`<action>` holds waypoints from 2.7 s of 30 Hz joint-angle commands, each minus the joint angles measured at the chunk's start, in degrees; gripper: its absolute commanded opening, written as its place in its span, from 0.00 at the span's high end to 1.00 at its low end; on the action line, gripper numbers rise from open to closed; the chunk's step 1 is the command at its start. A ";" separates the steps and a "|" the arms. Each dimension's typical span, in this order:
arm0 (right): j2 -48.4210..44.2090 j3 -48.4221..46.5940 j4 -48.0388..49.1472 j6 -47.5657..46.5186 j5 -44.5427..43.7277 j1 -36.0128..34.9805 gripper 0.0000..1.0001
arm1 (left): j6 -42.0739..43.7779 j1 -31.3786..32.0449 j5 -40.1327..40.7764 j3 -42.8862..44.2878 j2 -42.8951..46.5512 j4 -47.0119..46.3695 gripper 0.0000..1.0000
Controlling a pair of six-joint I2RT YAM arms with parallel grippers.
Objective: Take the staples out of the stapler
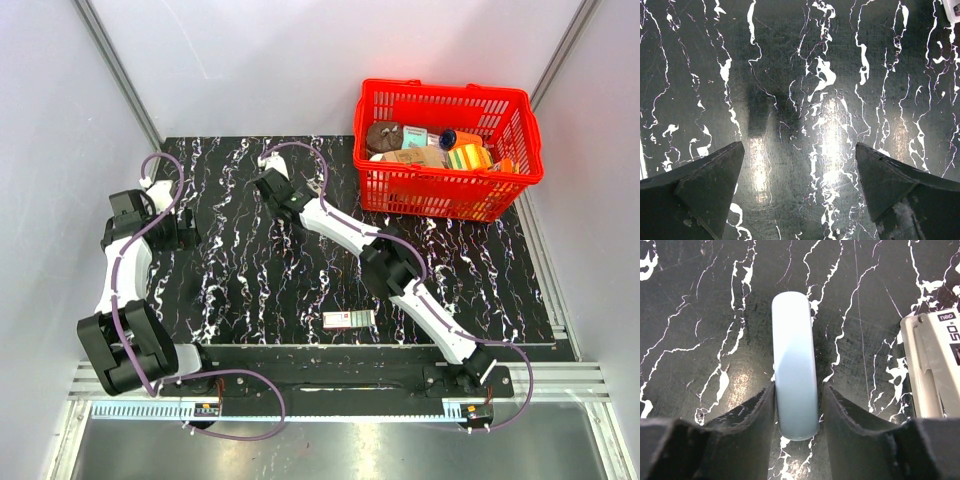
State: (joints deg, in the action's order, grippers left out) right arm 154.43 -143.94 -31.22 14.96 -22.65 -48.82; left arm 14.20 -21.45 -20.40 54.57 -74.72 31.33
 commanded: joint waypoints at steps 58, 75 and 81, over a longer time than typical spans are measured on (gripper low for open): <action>-42.46 57.28 34.91 41.64 16.59 -10.25 1.00 | 6.11 14.42 -28.11 -10.89 1.51 -11.73 0.57; -46.67 66.59 34.48 36.55 25.02 -10.33 1.00 | 14.54 11.52 -26.18 -10.71 0.54 -8.83 1.00; -48.26 68.09 32.81 29.70 26.61 -10.33 1.00 | 18.67 11.35 -21.62 -12.02 1.85 -10.58 1.00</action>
State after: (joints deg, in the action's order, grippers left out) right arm 109.82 -76.84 4.78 51.53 0.16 -58.59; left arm 28.49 -8.99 -45.93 42.57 -74.08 26.92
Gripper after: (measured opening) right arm 0.385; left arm 0.090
